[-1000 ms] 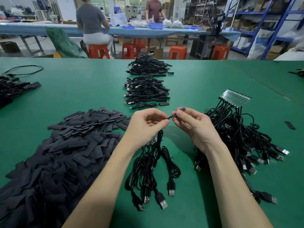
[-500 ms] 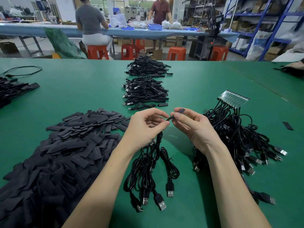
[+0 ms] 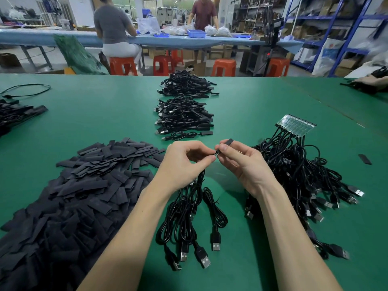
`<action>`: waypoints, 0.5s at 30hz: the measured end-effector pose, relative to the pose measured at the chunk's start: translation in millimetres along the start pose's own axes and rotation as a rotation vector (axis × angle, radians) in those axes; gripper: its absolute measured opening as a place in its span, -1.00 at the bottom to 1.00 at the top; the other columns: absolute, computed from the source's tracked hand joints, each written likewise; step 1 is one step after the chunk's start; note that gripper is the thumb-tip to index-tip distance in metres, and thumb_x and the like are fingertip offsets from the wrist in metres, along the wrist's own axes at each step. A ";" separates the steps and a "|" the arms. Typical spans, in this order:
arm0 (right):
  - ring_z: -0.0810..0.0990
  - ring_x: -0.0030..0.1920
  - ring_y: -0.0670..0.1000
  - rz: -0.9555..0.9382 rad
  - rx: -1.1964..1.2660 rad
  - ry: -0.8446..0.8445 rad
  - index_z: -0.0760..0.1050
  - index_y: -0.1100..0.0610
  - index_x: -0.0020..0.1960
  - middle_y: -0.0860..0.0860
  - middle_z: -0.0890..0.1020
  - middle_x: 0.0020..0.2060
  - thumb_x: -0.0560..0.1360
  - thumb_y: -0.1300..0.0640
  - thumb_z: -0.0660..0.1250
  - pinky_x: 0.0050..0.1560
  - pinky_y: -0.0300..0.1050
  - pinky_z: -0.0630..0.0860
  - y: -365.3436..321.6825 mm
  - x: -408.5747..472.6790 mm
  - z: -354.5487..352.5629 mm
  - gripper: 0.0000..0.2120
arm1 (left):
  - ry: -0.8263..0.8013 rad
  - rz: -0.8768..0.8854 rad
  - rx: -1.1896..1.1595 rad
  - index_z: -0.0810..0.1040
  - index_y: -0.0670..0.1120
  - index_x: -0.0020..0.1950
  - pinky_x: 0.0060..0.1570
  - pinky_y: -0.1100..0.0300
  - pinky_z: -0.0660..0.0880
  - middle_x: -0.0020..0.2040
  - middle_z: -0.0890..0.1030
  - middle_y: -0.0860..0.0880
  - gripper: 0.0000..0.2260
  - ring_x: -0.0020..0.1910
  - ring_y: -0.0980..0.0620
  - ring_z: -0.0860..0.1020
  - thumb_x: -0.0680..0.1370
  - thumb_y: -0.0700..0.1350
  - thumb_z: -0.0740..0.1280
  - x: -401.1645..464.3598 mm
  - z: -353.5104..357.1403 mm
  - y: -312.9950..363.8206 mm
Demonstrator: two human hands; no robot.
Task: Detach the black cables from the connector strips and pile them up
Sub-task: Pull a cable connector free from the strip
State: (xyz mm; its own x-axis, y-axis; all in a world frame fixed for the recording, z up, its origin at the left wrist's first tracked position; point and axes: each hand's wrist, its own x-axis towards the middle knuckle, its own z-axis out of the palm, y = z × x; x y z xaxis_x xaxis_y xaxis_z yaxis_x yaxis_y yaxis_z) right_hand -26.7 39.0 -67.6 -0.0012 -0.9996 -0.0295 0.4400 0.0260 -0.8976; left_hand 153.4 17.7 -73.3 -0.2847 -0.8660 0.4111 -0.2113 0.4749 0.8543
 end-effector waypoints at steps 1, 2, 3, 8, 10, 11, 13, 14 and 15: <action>0.68 -0.15 -0.05 0.002 0.001 -0.005 0.69 0.21 -0.06 0.13 0.72 -0.12 0.31 0.20 0.54 -0.09 -0.29 0.61 0.1 0.1 0.6 -0.78 | 0.000 -0.002 -0.009 0.74 -0.08 -0.06 0.00 0.05 0.64 -0.18 0.74 0.03 -0.93 -0.16 0.02 0.71 0.48 -0.21 0.53 0.3 -0.7 0.5; 0.68 -0.16 -0.05 0.004 0.003 -0.010 0.68 0.21 -0.06 0.12 0.72 -0.12 0.31 0.21 0.54 -0.10 -0.29 0.61 0.4 0.1 1.1 -0.78 | -0.003 -0.012 -0.032 0.73 -0.07 -0.06 -0.01 0.06 0.64 -0.18 0.74 0.02 -0.92 -0.16 0.01 0.71 0.48 -0.21 0.53 0.6 -1.1 0.8; 0.68 -0.17 -0.05 0.004 0.008 -0.017 0.68 0.22 -0.05 0.12 0.73 -0.13 0.31 0.21 0.53 -0.10 -0.29 0.61 0.4 0.2 1.3 -0.78 | -0.005 -0.029 -0.068 0.72 -0.06 -0.07 -0.03 0.09 0.64 -0.18 0.73 0.01 -0.91 -0.16 0.01 0.71 0.47 -0.22 0.54 1.0 -1.6 1.2; 0.69 -0.18 -0.05 0.021 0.012 -0.067 0.69 0.20 -0.07 0.13 0.73 -0.10 0.34 0.22 0.52 -0.11 -0.29 0.61 0.2 -0.6 1.2 -0.83 | -0.007 -0.067 -0.229 0.60 -0.15 -0.09 -0.14 0.32 0.56 -0.24 0.71 -0.07 -0.83 -0.22 0.02 0.70 0.43 -0.27 0.56 1.3 -3.8 1.8; 0.69 -0.16 -0.04 0.030 -0.014 -0.085 0.71 0.18 -0.09 0.14 0.73 -0.09 0.35 0.21 0.53 -0.10 -0.29 0.61 0.6 -1.1 1.3 -0.86 | -0.028 -0.061 -0.241 0.61 -0.15 -0.10 -0.14 0.32 0.56 -0.25 0.71 -0.07 -0.84 -0.23 0.02 0.70 0.44 -0.28 0.55 1.7 -4.9 1.1; 0.68 -0.16 -0.04 0.029 -0.035 -0.093 0.72 0.16 -0.10 0.14 0.72 -0.08 0.35 0.20 0.53 -0.09 -0.28 0.61 0.7 -0.9 1.4 -0.87 | -0.034 -0.059 -0.247 0.62 -0.15 -0.10 -0.14 0.31 0.57 -0.24 0.71 -0.07 -0.85 -0.23 0.02 0.70 0.44 -0.28 0.55 1.9 -5.5 0.5; 0.65 -0.18 -0.03 0.019 -0.077 -0.098 0.74 0.12 -0.11 0.14 0.72 -0.09 0.34 0.16 0.55 -0.08 -0.27 0.60 1.7 -1.2 3.2 -0.87 | -0.039 -0.064 -0.252 0.63 -0.11 -0.10 -0.13 0.30 0.57 -0.24 0.72 -0.06 -0.86 -0.22 0.01 0.71 0.44 -0.27 0.55 1.7 -5.5 -1.1; 0.63 -0.20 -0.04 0.009 -0.095 -0.090 0.74 0.10 -0.11 0.12 0.72 -0.10 0.34 0.14 0.55 -0.08 -0.26 0.59 2.3 -0.9 4.8 -0.87 | -0.035 -0.068 -0.254 0.64 -0.09 -0.10 -0.12 0.30 0.57 -0.24 0.72 -0.05 -0.86 -0.22 0.02 0.70 0.45 -0.26 0.55 1.8 -4.8 -2.2; 0.62 -0.23 -0.05 -0.006 -0.108 -0.072 0.74 0.09 -0.10 0.11 0.72 -0.13 0.33 0.12 0.56 -0.09 -0.25 0.59 3.4 -0.6 6.5 -0.86 | -0.028 -0.074 -0.259 0.64 -0.09 -0.10 -0.12 0.30 0.57 -0.24 0.72 -0.04 -0.86 -0.22 0.02 0.70 0.45 -0.26 0.54 1.6 -3.8 -3.6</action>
State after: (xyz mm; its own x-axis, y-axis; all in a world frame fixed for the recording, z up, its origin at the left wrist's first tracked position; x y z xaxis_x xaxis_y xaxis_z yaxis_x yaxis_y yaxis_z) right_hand -19.4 39.6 -67.7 0.0627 -0.9980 0.0043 0.3409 0.0174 -0.9399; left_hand 157.2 14.0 -74.5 -0.3040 -0.8903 0.3390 0.0133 0.3519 0.9360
